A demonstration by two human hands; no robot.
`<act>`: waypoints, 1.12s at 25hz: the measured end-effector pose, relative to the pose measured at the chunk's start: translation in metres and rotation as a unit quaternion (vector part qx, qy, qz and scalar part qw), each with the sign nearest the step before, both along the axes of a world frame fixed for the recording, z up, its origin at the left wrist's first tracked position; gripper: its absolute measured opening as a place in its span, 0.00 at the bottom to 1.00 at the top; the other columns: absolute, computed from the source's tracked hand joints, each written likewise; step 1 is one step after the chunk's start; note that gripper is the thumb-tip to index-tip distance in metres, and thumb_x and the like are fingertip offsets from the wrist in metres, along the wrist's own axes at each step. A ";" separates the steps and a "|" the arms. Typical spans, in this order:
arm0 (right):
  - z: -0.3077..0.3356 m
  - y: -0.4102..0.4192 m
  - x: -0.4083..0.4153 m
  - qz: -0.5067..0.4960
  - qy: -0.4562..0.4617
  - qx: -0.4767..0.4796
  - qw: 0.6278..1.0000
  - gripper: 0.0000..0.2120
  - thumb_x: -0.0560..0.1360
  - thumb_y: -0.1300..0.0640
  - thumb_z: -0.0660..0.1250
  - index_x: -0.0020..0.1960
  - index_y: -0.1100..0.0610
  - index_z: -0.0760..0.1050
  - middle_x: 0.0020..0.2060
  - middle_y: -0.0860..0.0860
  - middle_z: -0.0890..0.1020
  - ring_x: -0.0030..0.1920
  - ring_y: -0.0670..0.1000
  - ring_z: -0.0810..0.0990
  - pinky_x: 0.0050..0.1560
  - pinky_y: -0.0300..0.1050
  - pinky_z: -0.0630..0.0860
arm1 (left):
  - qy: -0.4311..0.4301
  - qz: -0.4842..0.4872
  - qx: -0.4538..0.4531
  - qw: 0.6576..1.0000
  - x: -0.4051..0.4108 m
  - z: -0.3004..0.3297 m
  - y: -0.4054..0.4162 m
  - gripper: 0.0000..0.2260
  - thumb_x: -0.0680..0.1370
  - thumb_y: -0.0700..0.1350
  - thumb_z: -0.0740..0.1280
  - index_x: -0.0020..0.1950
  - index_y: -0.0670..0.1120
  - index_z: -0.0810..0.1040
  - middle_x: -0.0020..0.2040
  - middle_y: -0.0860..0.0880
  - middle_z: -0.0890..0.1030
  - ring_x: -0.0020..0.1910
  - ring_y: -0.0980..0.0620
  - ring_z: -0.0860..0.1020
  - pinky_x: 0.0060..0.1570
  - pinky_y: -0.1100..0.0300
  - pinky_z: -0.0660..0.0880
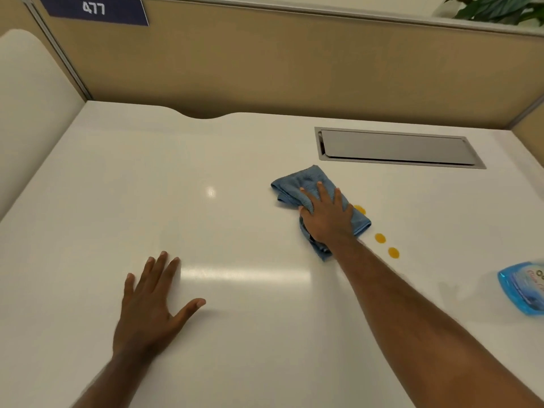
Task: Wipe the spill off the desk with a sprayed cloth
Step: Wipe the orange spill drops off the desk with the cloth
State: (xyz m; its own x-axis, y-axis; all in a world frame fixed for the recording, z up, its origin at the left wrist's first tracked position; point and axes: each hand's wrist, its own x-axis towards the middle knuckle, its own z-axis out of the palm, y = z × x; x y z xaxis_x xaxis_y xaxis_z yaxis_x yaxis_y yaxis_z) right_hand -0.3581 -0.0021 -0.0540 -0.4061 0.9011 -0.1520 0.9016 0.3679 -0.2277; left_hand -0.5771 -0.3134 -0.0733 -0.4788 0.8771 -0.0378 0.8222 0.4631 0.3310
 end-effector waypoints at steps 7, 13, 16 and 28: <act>-0.017 -0.146 0.018 0.124 0.026 0.078 0.989 0.27 0.75 0.41 0.56 0.74 0.40 0.59 0.77 0.51 0.60 0.75 0.64 0.56 0.69 0.72 0.54 | 0.013 0.013 -0.014 1.000 0.004 -0.003 -0.002 0.46 0.69 0.78 0.44 0.78 0.51 0.56 0.79 0.51 0.54 0.78 0.53 0.49 0.76 0.45 0.46; -0.016 -0.139 0.095 -0.040 0.019 0.096 0.994 0.31 0.74 0.50 0.63 0.75 0.42 0.58 0.77 0.52 0.58 0.76 0.64 0.54 0.69 0.74 0.53 | -0.033 -0.047 0.026 0.998 0.070 0.007 0.008 0.44 0.70 0.77 0.46 0.78 0.51 0.54 0.80 0.50 0.50 0.78 0.53 0.47 0.76 0.49 0.43; -0.014 -0.114 0.146 -0.161 -0.009 0.083 0.983 0.31 0.77 0.46 0.60 0.76 0.40 0.49 0.78 0.51 0.53 0.76 0.65 0.47 0.68 0.76 0.48 | -0.044 -0.078 0.035 0.995 0.110 0.007 0.018 0.42 0.71 0.76 0.48 0.78 0.52 0.52 0.80 0.52 0.49 0.78 0.55 0.45 0.76 0.51 0.41; -0.009 0.012 0.104 -0.138 0.019 0.025 0.990 0.26 0.79 0.41 0.51 0.75 0.38 0.47 0.79 0.53 0.48 0.75 0.68 0.44 0.66 0.79 0.47 | -0.040 -0.059 0.035 0.997 0.123 0.006 0.028 0.43 0.71 0.76 0.51 0.78 0.50 0.55 0.80 0.51 0.54 0.78 0.55 0.48 0.76 0.49 0.46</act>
State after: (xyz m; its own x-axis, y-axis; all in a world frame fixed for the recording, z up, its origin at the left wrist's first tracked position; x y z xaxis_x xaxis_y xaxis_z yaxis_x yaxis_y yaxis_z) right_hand -0.2543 0.0103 -0.0628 -0.1475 0.9847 -0.0932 0.9606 0.1201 -0.2506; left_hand -0.4544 -0.2855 -0.0672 -0.3706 0.9288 -0.0077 0.8391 0.3384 0.4259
